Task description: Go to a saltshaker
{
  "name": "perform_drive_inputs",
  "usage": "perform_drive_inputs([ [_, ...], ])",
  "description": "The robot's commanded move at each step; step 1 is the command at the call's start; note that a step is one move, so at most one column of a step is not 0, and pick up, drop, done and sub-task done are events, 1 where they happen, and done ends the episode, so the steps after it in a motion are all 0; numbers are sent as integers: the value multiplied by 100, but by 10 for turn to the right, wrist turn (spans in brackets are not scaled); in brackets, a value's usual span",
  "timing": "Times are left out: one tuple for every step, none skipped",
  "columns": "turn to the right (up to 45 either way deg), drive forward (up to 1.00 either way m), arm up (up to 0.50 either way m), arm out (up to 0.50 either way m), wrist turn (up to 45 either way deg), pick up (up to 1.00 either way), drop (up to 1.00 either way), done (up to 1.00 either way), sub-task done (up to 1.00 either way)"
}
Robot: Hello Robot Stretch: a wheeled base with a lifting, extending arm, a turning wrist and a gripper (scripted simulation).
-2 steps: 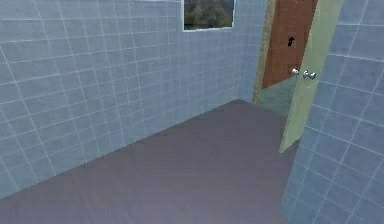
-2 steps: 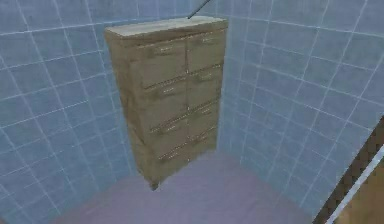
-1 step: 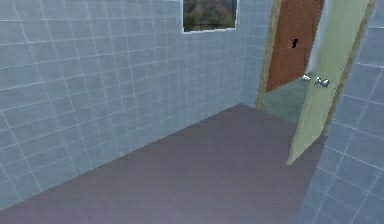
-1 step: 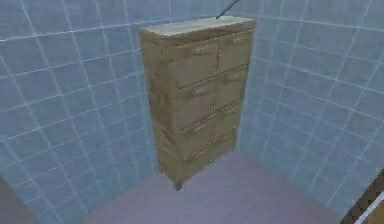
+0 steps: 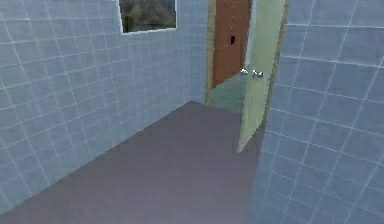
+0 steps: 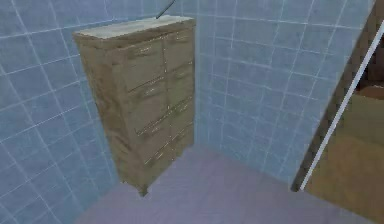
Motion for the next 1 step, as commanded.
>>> perform_drive_inputs([
  [0, 100, 0, 0, 0, 0, 0, 0, 0],
])
